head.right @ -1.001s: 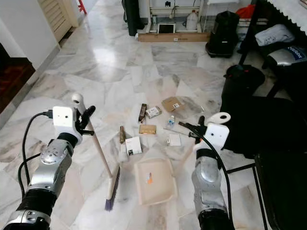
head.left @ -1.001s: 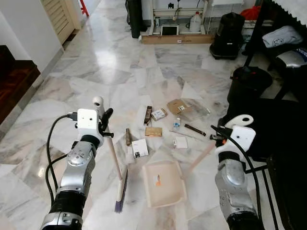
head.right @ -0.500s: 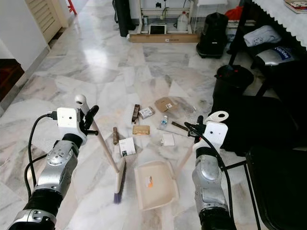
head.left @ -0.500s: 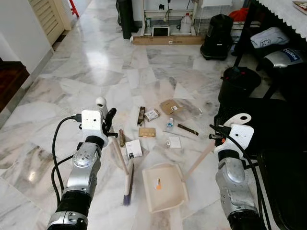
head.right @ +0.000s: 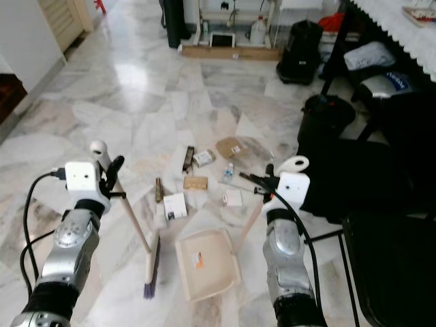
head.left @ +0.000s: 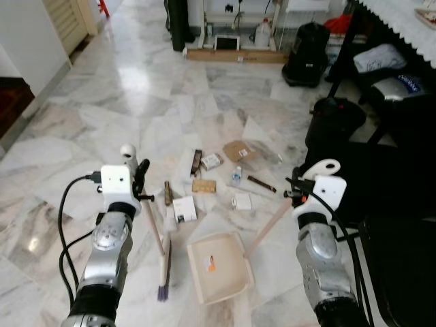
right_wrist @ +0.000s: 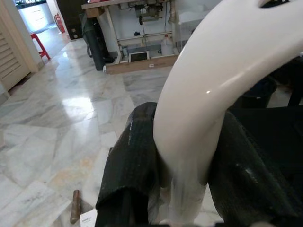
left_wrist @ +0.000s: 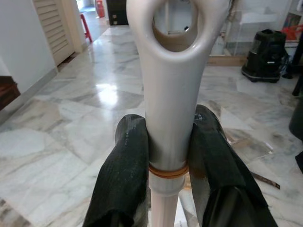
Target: Sweep floor
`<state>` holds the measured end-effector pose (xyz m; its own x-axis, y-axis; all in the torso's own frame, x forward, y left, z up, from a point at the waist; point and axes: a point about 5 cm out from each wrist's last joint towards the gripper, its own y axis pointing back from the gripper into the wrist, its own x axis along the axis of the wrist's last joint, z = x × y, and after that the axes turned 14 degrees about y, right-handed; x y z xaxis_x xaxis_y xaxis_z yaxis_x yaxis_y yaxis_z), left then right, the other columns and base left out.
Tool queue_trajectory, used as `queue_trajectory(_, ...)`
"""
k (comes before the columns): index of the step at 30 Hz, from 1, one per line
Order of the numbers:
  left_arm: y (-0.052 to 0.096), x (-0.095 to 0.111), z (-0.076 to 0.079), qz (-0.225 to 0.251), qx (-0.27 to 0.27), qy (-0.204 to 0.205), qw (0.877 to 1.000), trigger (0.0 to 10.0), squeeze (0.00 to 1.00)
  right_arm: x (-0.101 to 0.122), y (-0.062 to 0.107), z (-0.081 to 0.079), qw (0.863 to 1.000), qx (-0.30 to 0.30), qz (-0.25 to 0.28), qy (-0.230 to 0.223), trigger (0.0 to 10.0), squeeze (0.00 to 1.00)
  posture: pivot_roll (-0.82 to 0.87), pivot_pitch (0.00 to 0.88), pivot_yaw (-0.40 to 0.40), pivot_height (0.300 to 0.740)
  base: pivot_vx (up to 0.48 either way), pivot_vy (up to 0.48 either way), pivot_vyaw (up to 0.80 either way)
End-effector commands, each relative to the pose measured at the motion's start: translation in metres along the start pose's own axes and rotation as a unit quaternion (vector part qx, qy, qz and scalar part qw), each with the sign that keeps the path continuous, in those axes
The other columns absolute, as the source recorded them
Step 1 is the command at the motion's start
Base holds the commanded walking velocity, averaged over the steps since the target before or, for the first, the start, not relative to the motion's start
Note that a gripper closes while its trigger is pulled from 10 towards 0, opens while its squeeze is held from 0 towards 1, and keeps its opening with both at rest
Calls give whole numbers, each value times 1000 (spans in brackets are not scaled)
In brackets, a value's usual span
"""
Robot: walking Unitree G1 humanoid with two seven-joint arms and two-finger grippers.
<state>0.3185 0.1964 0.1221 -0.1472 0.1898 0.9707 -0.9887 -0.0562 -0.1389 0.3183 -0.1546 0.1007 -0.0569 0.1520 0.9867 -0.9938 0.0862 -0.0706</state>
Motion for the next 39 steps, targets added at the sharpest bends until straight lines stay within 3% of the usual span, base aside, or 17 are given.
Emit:
queue_trajectory(1, 3, 11, -4, 29, 5, -10, 1000, 10000, 0, 10, -5, -4, 1000, 8, 16, -6, 10000, 0, -21, 117, -58, 740, 0, 0, 0)
queue_trajectory(11, 9, 9, -9, 17, 7, -17, 1000, 10000, 0, 5, 0, -9, 1000, 15, 6, -6, 10000, 0, -19, 135, -49, 740, 0, 0, 0)
queue_trajectory(25, 6, 9, -3, 14, 6, -7, 1000, 10000, 0, 8, -1, -11, 1000, 24, 10, -2, 10000, 0, -23, 133, -50, 740, 0, 0, 0)
queue_trajectory(32, 8, 9, -9, 16, 26, -7, 1000, 10000, 0, 10, 0, -17, 999, 40, 17, -5, 10000, 0, -17, 135, -61, 740, 326, 0, 671)
queue_trajectory(39, 9, 7, -8, 13, 26, -6, 1000, 10000, 0, 9, -1, -15, 999, 35, 14, -14, 10000, 0, -22, 136, -62, 740, 441, 0, 0)
